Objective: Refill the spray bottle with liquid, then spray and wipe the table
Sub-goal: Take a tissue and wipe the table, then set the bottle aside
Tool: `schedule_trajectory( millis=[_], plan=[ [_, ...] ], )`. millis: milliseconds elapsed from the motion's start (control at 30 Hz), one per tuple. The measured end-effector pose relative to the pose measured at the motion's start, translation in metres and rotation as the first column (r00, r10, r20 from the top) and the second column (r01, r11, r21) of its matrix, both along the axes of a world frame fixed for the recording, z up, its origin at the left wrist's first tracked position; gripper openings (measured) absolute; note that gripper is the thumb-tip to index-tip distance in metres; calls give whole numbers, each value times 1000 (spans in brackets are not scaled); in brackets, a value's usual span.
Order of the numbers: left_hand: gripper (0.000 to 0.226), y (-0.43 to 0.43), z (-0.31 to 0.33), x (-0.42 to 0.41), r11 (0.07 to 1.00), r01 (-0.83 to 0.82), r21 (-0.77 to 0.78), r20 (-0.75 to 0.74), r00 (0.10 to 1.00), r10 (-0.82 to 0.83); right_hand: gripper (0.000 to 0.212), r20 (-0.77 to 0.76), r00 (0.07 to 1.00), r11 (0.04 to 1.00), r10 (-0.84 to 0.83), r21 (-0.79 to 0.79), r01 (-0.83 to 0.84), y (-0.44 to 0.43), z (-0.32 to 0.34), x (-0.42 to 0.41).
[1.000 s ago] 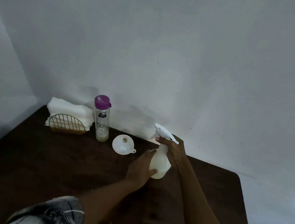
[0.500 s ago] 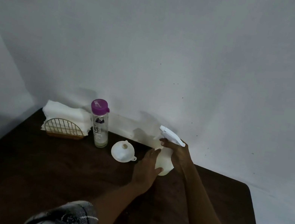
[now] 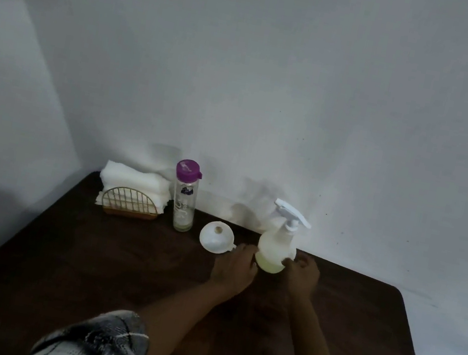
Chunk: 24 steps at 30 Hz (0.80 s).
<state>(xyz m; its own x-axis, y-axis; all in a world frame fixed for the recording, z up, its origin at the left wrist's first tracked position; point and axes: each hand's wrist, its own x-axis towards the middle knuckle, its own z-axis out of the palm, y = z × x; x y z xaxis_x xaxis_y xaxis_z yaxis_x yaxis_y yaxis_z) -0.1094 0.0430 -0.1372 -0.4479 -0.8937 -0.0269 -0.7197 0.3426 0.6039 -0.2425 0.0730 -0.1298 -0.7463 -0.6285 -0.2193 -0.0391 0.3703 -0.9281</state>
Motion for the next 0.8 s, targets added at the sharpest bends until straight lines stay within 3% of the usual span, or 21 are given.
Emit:
schedule_trajectory(
  millis=[67,167,333,467,667,800],
  plan=[
    [28,-1,8,20,1000,-16,5,-5,1000,16,25,14,998,998,-61,18,61,15,2,16],
    [23,-1,14,52,998,-44,-39,49,998,46,10,-24,999,999,45,-29,-46,32,4,50],
    [21,-8,18,116,979,-194,-70,88,976,200,18,-125,936,944,329,74,-322,25,-3,112],
    [19,-26,20,173,963,-270,-23,102,957,271,28,-144,827,837,544,158,-523,2,-2,166],
    [20,-59,24,242,930,-368,-8,55,928,368,23,-65,709,708,702,172,-685,-39,13,237],
    [16,-88,23,279,908,-420,-6,-16,907,420,15,-237,638,680,732,220,-699,-75,17,272]
  ],
)
